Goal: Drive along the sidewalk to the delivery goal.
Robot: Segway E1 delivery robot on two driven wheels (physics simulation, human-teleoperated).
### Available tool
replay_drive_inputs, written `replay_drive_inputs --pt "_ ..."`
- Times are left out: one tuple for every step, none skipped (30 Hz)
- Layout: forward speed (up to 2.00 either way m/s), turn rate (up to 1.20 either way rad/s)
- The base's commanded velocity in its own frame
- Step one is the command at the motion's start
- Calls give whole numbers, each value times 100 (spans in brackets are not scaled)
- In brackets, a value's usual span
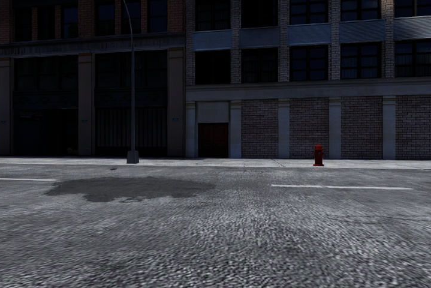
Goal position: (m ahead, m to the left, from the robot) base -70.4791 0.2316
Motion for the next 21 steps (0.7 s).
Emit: replay_drive_inputs --pt "0 0" --pt "0 0" --pt "0 0" --pt "0 0" --pt "0 0" --pt "0 0" --pt "0 0" --pt "0 0" --pt "0 0" --pt "0 0" --pt "0 0" --pt "0 0" --pt "0 0" --pt "0 0" --pt "0 0" --pt "0 0" --pt "0 0" --pt "0 0" --pt "0 0" --pt "0 0" --pt "0 0"
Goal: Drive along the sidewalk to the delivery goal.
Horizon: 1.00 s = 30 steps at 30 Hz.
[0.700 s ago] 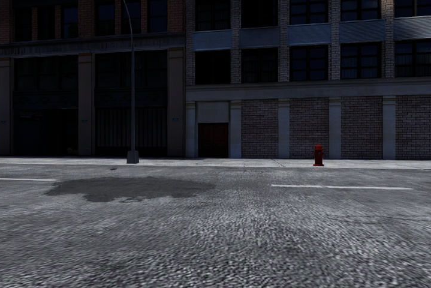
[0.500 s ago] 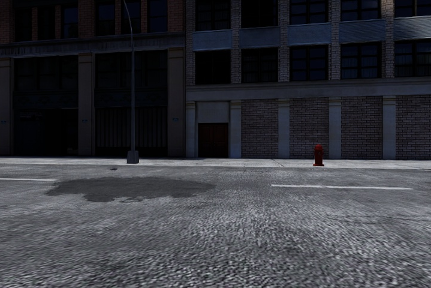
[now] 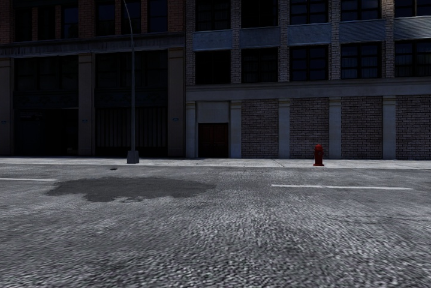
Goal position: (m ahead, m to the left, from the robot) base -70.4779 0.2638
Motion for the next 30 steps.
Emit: replay_drive_inputs --pt "0 0" --pt "0 0" --pt "0 0" --pt "0 0" --pt "0 0" --pt "0 0" --pt "0 0" --pt "0 0" --pt "0 0" --pt "0 -4" --pt "0 -27" --pt "0 -53" --pt "0 -55" --pt "0 -55" --pt "0 -55" --pt "0 -55" --pt "0 -55" --pt "0 -55" --pt "0 -55" --pt "0 -55" --pt "0 -55" --pt "0 -55" --pt "0 -55" --pt "0 -55" --pt "0 -55" --pt "0 -55" --pt "0 -55" --pt "0 -55" --pt "0 -55" --pt "0 -55"
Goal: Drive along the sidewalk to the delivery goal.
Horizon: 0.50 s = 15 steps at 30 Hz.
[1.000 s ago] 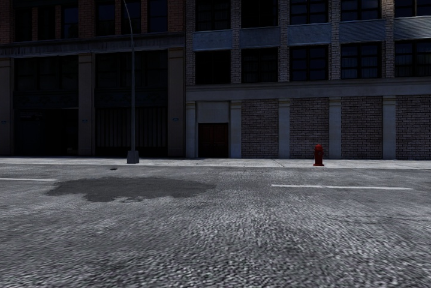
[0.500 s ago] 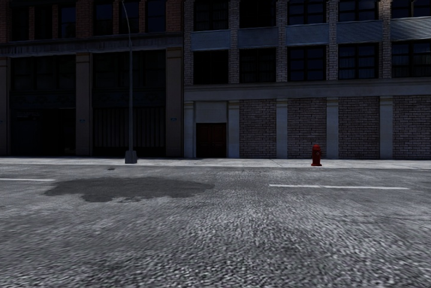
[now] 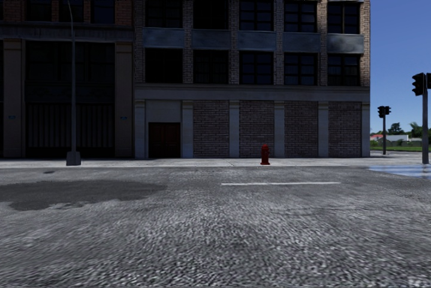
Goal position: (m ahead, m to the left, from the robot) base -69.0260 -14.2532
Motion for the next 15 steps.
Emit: replay_drive_inputs --pt "0 -55" --pt "0 -55" --pt "0 -55" --pt "0 -55" --pt "0 -55" --pt "0 -55" --pt "0 -55" --pt "0 -55" --pt "0 -55" --pt "0 -55" --pt "0 -55" --pt "0 -55" --pt "0 -55" --pt "0 -55" --pt "0 -55"
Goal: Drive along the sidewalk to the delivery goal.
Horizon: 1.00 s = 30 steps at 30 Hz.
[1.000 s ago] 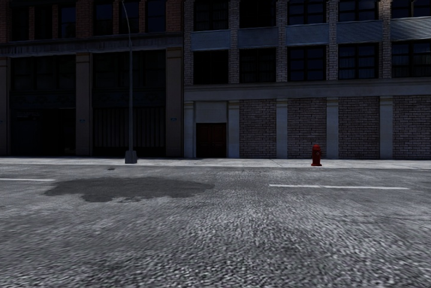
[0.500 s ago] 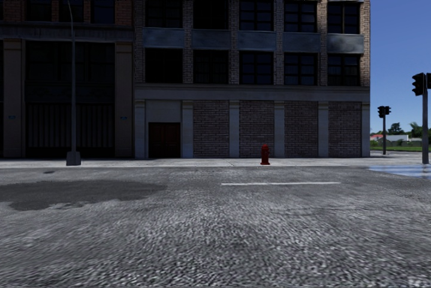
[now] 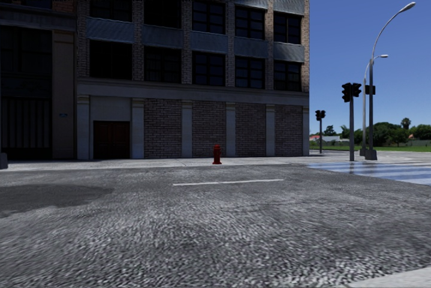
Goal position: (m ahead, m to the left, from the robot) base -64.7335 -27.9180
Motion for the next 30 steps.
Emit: replay_drive_inputs --pt "0 -55" --pt "0 -55" --pt "0 -55" --pt "0 -55" --pt "0 -55" --pt "0 -55" --pt "0 -55" --pt "0 -55" --pt "0 -55" --pt "0 -55" --pt "0 -55" --pt "0 -55" --pt "0 -55" --pt "0 -55" --pt "0 -55" --pt "0 -55" --pt "0 -55" --pt "0 -55" --pt "0 -55" --pt "0 -55" --pt "0 -55" --pt "0 -55" --pt "0 -55" --pt "0 -55" --pt "0 -55" --pt "0 -55" --pt "0 -55" --pt "0 -55" --pt "0 -55" --pt "0 -55"
